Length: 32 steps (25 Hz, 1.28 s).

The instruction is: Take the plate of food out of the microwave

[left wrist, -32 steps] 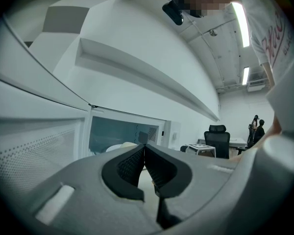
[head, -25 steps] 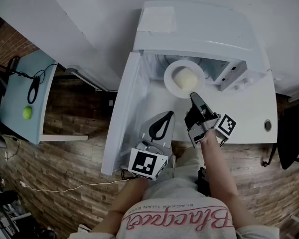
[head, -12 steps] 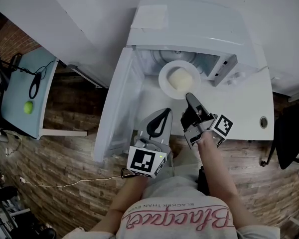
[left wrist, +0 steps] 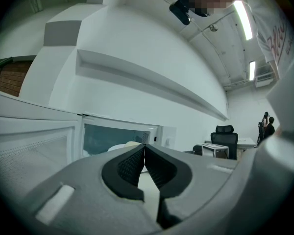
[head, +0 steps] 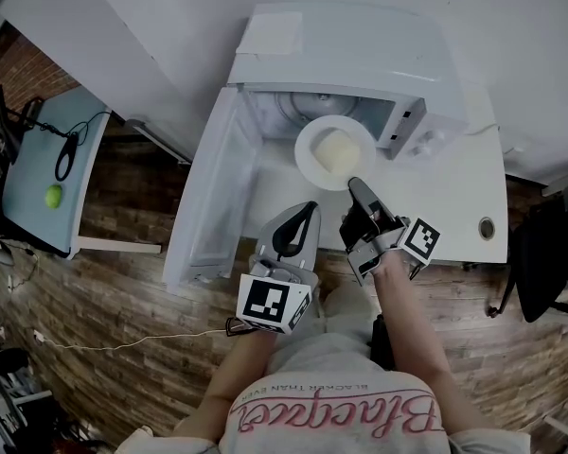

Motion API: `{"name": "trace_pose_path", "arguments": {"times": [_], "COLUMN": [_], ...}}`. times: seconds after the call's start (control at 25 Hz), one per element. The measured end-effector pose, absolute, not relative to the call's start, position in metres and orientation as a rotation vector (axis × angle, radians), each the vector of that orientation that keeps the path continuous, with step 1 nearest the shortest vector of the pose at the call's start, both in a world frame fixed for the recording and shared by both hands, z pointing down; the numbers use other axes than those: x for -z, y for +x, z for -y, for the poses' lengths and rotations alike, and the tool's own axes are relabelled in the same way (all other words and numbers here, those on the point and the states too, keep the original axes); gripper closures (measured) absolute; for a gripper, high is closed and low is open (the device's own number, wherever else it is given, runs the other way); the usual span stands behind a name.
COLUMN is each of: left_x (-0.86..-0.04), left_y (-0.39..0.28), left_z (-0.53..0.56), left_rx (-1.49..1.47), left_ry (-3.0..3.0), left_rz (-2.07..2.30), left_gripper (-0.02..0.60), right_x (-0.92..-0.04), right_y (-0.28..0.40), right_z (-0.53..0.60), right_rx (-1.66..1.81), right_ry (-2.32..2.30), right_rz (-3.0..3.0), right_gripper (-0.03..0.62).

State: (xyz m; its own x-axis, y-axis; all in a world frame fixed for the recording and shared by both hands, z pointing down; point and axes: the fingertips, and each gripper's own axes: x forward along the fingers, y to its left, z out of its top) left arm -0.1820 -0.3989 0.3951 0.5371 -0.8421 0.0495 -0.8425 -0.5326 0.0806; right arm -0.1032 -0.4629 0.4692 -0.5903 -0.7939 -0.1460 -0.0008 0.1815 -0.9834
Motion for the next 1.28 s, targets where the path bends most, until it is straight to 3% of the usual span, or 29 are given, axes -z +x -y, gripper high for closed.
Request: {"name": "trace_pose_path", "arguments": {"times": [1.28], "left_x": [-0.336], "left_y": [-0.156], "left_z": [0.393], "left_rx": [0.082], "left_ry": [2.697], "left_rz": [1.559], "left_gripper": [0.574], "right_x": [-0.404], "right_y": [-0.071], "right_z": [0.440], "right_rx": [1.464], "right_ry": [-0.675], "right_rz": [-1.814], "right_gripper": [0.571]}}
